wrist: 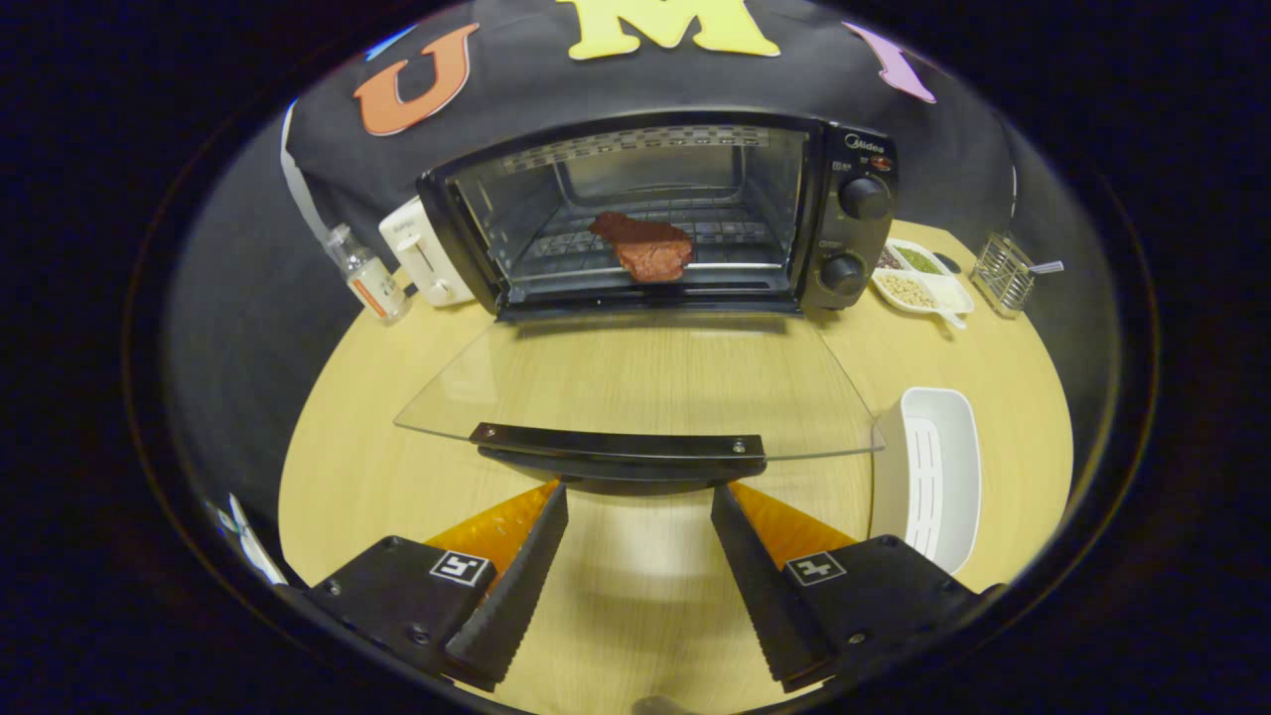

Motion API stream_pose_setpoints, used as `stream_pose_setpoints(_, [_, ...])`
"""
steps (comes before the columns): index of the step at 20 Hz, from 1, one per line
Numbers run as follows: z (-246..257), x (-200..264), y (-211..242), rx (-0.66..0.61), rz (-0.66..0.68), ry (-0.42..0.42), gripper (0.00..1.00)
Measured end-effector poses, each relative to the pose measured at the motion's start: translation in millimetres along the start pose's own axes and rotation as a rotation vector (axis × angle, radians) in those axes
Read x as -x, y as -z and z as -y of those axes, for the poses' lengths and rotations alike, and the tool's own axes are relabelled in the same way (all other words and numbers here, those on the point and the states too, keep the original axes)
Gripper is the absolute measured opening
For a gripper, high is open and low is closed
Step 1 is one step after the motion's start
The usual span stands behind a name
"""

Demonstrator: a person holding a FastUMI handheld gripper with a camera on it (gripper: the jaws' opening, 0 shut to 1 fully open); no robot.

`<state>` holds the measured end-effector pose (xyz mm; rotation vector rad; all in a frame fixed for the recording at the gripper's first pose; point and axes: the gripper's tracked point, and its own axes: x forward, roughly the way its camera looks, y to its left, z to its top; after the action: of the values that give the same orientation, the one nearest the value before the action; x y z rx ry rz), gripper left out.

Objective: Open the toaster oven, put the food inside, and close the toaster oven door.

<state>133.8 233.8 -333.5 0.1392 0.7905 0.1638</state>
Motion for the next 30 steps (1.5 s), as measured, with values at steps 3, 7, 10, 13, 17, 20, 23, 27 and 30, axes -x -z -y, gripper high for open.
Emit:
stream_pose_setpoints(3, [-4.0, 13.2, -24.0, 0.022, 0.051, -0.003, 0.93])
stream_pose_setpoints(7, [-7.9, 23.3, -54.1, 0.031, 0.103, -0.010, 0.94])
stream_pose_setpoints(10, [-10.6, 27.6, -81.0, 0.020, 0.145, -0.024, 0.94])
stream_pose_setpoints(13, [-10.8, 28.8, -106.9, 0.017, 0.180, -0.028, 0.96])
stream_pose_setpoints(17, [-5.8, 31.2, -143.3, 0.072, 0.254, 0.014, 0.97])
stream_pose_setpoints(20, [-6.8, 40.9, -152.4, 0.099, 0.292, 0.019, 0.93])
stream_pose_setpoints(23, [-2.9, 50.4, -152.0, 0.092, 0.303, 0.016, 0.93])
stream_pose_setpoints(27, [11.6, 67.9, -149.1, 0.075, 0.317, 0.028, 0.94])
stream_pose_setpoints(30, [31.6, 94.7, -147.8, 0.081, 0.342, 0.051, 0.93])
